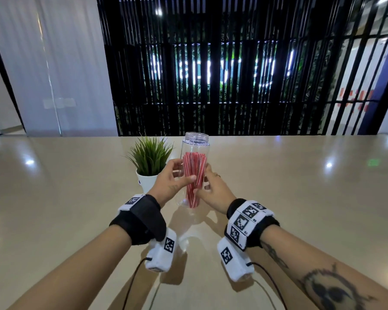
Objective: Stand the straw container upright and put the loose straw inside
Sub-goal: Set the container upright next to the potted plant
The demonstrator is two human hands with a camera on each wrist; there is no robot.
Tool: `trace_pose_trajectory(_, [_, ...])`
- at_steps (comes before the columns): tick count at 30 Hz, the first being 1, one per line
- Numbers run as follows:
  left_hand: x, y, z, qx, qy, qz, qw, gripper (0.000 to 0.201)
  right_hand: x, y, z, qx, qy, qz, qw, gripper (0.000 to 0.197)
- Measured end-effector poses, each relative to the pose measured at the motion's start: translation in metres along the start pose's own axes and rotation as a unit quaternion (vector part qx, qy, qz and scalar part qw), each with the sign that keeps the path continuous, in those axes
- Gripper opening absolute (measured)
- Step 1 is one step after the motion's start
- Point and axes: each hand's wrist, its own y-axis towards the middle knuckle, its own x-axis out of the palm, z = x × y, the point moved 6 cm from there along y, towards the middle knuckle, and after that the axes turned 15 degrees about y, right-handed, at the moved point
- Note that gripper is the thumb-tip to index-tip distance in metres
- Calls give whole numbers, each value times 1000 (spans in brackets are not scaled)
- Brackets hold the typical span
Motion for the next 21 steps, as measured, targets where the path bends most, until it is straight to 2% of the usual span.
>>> trace_pose_trajectory(6, [0, 25, -32, -29, 16, 17, 999, 62, 19, 35, 26, 36, -14, 15, 999, 75])
trace_pose_trajectory(13, [5, 22, -76, -61, 34, 30, 997, 62, 46, 41, 54, 100, -18, 4, 995, 64])
trace_pose_trajectory(21, [16, 28, -80, -72, 22, 21, 997, 62, 45, 43, 56, 114, 1, 18, 993, 55])
